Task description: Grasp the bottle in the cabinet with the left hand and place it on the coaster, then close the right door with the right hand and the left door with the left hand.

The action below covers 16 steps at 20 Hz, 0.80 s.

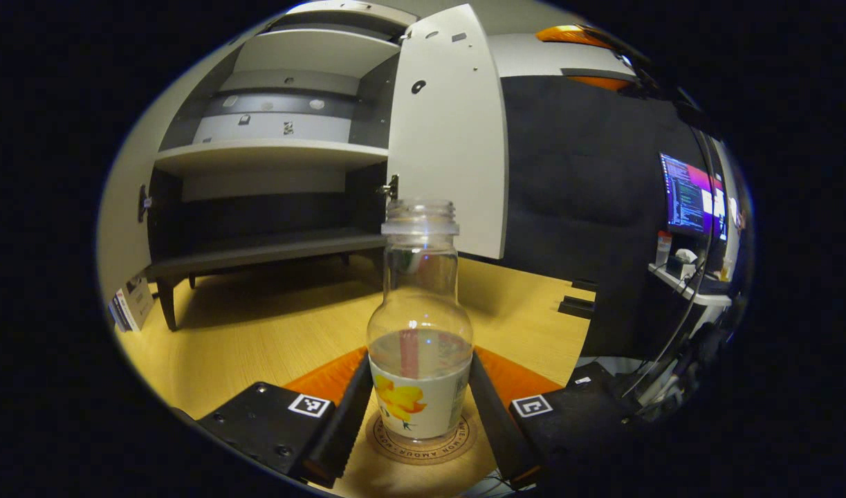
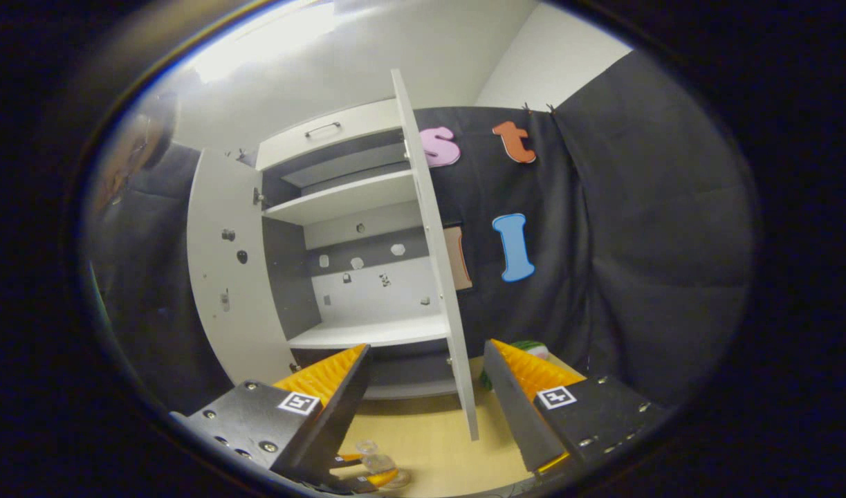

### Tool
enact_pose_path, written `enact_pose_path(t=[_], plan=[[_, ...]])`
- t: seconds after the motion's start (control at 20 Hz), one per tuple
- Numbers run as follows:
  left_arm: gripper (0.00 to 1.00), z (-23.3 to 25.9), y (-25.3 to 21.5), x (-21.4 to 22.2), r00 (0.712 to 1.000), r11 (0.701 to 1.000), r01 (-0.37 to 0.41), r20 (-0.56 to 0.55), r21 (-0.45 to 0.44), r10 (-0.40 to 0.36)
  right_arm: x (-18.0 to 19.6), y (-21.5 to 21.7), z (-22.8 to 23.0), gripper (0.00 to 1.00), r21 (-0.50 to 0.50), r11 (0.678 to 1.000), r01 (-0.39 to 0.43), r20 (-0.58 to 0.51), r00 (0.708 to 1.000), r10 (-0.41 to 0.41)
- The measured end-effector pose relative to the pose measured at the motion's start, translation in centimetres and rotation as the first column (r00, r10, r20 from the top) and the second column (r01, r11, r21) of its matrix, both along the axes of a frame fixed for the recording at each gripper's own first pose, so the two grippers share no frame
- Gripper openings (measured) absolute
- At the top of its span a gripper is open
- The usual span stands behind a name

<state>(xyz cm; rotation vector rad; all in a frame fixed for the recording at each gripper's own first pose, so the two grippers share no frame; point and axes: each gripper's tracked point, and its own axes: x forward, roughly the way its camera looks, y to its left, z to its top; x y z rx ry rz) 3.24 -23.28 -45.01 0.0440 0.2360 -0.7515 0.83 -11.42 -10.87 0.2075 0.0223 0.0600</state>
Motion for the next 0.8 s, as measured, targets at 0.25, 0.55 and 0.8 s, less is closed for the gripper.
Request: enact_pose_path(t=[0.25,0.55,0.8], plan=[[0.86,1.8,0.5,0.1,1.0,0.999,0.004,-0.007,0.042,-0.004,0.5,-1.3,-0.1,0.98,-0.013,1.0,0.014,0.004,1.0,-0.014],[0.92,11.3,2.4,0.1,0.999,1.0,-0.009,0.053,-0.007,0.009,2.7,-6.9,1.3,0.98,0.009,0.994,0.105,0.039,0.994,-0.106],[0.98,20.2,6.4,1.4,0.985,0.991,-0.105,0.13,-0.081,0.115,6.7,-12.3,1.9,0.98,0.007,0.985,0.171,-0.023,0.985,-0.171]])
